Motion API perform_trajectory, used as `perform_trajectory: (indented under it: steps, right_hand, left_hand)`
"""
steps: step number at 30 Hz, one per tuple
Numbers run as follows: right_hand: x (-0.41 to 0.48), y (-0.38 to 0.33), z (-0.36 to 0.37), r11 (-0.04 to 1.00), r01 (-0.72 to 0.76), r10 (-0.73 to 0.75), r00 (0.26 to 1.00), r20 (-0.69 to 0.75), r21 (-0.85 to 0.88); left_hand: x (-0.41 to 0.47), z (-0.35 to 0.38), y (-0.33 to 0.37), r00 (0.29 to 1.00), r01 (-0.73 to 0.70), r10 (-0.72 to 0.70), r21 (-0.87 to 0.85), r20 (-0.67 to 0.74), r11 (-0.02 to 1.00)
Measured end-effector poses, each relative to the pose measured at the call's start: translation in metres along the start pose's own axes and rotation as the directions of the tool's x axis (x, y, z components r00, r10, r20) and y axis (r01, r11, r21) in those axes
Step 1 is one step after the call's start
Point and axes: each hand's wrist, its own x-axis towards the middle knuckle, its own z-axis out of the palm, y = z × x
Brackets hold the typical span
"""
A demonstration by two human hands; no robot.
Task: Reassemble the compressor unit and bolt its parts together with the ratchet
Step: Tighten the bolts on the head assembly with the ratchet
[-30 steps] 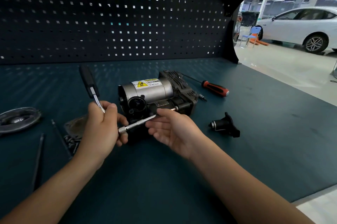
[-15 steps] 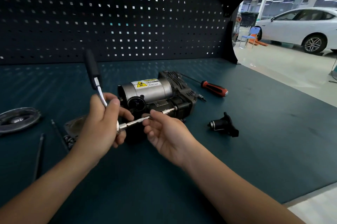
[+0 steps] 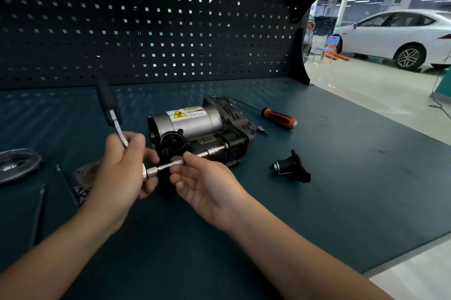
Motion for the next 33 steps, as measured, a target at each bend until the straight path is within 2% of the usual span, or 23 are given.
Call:
perform_trajectory:
  steps: [2,4,5,7,8,9,10,12,14,15,17,18,19,21,22,23,25,26,27,29,30,31,33]
  right_hand:
    - [0.001,0.004,0.002,0.999,0.029,-0.03,0.999,-0.026,-0.033]
    - [0.001,0.005,0.005,0.997,0.046,-0.049,0.997,-0.053,-0.068]
    - [0.002,0.005,0.006,0.996,0.05,-0.054,0.996,-0.064,-0.074]
    - [0.002,0.005,0.008,0.997,0.051,-0.055,0.996,-0.077,-0.058]
    - [0.002,0.005,0.009,0.998,0.05,-0.053,0.996,-0.076,-0.044]
    - [0.001,0.006,0.01,0.998,0.05,-0.052,0.996,-0.068,-0.033]
    - [0.001,0.007,0.009,0.998,0.049,-0.051,0.997,-0.058,-0.024]
    - [-0.001,0.007,0.008,0.999,0.034,-0.034,0.999,-0.038,-0.003]
    - [-0.002,0.006,0.007,0.999,0.019,-0.019,1.0,-0.011,0.038]
    - [-0.002,0.005,0.007,0.998,0.025,-0.025,1.0,-0.002,0.05]
    - [-0.002,0.006,0.006,0.998,0.058,-0.058,0.998,0.01,0.036]
    - [-0.002,0.007,0.007,0.997,0.076,-0.076,0.997,0.006,0.018]
    - [-0.002,0.008,0.007,0.996,0.092,-0.092,0.996,-0.002,0.004]
    - [-0.001,0.009,0.008,0.994,0.113,-0.113,0.993,-0.023,-0.013]
    - [0.0,0.009,0.009,0.993,0.119,-0.12,0.992,-0.036,-0.018]
    - [0.001,0.01,0.009,0.992,0.124,-0.125,0.991,-0.047,-0.024]
    - [0.001,0.013,0.009,0.991,0.123,-0.126,0.99,-0.06,-0.049]
    - [0.001,0.014,0.009,0.991,0.119,-0.122,0.991,-0.059,-0.065]
    - [0.001,0.014,0.008,0.991,0.108,-0.113,0.992,-0.059,-0.085]
    - [0.001,0.013,0.006,0.987,0.093,-0.099,0.994,-0.046,-0.132]
    - [0.001,0.011,0.006,0.985,0.096,-0.102,0.994,-0.035,-0.143]
    - [0.0,0.009,0.006,0.984,0.103,-0.108,0.994,-0.025,-0.144]
    - [0.0,0.007,0.006,0.984,0.119,-0.121,0.993,-0.004,-0.132]
  left_hand:
    - [0.002,-0.002,-0.002,0.999,0.054,-0.054,0.033,-0.004,0.998]
    - [-0.006,-0.006,-0.008,0.985,-0.171,0.163,0.157,0.066,0.973]
    - [-0.01,-0.009,-0.008,0.932,-0.361,0.339,0.234,0.131,0.903]
    - [-0.005,-0.023,-0.005,0.703,-0.708,0.572,0.346,0.422,0.615]
    - [0.001,-0.03,-0.006,0.553,-0.832,0.61,0.341,0.567,0.437]
    - [0.005,-0.034,-0.009,0.463,-0.886,0.602,0.329,0.65,0.327]
    - [0.005,-0.034,-0.01,0.481,-0.876,0.586,0.343,0.652,0.339]
    - [-0.005,-0.026,-0.003,0.732,-0.677,0.519,0.393,0.441,0.622]
    - [-0.012,-0.011,0.003,0.922,-0.378,0.346,0.219,0.173,0.899]
    - [-0.009,-0.003,0.005,0.972,-0.23,0.22,0.125,0.086,0.965]
    - [0.0,0.001,0.01,0.997,0.082,-0.081,-0.083,0.013,0.993]
    - [0.003,0.001,0.011,0.989,0.149,-0.148,-0.105,0.014,0.983]
    - [0.003,0.0,0.01,0.988,0.154,-0.152,-0.076,0.033,0.985]
    - [-0.007,-0.003,0.01,0.99,-0.112,0.103,0.091,0.098,0.99]
    - [-0.012,-0.007,0.01,0.931,-0.353,0.317,0.221,0.182,0.909]
    - [-0.013,-0.013,0.01,0.809,-0.583,0.486,0.354,0.329,0.731]
    - [-0.004,-0.029,0.002,0.413,-0.904,0.575,0.393,0.706,0.168]
    - [-0.002,-0.034,-0.003,0.305,-0.936,0.55,0.351,0.777,0.024]
    - [-0.002,-0.034,-0.006,0.335,-0.933,0.542,0.351,0.77,0.078]
    - [-0.012,-0.025,-0.003,0.639,-0.767,0.54,0.403,0.547,0.499]
    - [-0.017,-0.018,0.0,0.784,-0.61,0.48,0.347,0.393,0.713]
    - [-0.018,-0.011,0.0,0.88,-0.458,0.4,0.234,0.255,0.857]
    - [-0.012,-0.003,0.004,0.983,-0.164,0.164,0.003,0.082,0.986]
